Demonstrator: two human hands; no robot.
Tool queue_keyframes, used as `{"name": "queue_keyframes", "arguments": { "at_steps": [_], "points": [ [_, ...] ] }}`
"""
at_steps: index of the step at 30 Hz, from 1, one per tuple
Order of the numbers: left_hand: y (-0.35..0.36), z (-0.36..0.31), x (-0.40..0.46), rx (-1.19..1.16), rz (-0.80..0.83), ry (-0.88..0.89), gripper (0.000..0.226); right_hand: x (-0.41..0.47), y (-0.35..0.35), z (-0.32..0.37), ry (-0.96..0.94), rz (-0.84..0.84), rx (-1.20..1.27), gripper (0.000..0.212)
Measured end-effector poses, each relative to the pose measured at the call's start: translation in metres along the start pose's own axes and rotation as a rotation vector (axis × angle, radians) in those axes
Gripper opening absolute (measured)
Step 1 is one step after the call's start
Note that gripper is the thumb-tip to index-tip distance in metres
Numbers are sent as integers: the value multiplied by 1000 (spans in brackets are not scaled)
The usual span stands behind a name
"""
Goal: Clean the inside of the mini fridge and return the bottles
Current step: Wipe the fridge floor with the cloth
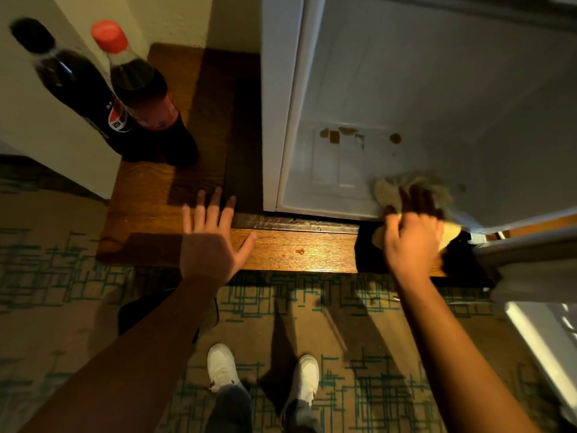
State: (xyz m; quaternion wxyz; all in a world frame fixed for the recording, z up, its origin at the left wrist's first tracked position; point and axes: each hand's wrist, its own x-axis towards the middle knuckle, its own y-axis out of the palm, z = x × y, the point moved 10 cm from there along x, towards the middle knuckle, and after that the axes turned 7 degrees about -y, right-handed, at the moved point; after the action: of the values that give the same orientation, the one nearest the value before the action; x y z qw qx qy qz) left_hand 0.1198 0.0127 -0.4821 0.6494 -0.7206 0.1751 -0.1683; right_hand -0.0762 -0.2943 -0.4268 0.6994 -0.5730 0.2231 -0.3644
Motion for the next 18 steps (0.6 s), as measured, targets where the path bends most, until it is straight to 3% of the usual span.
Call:
{"name": "queue_keyframes", "arguments": {
  "at_steps": [4, 11, 14, 18],
  "points": [
    [-2, -1, -1, -6, -11, 3, 80, -9, 12, 42, -63, 7, 2, 41],
    [3, -1, 0, 39, 26, -6, 81, -42, 24, 129, -402, 43, 143, 33],
    [3, -1, 0, 10, 16, -1, 81, -33, 14, 102, -387, 23, 139, 33],
    [1, -2, 1, 5, 12, 4, 80, -7, -6, 26, -175, -19, -13, 48]
  ]
}}
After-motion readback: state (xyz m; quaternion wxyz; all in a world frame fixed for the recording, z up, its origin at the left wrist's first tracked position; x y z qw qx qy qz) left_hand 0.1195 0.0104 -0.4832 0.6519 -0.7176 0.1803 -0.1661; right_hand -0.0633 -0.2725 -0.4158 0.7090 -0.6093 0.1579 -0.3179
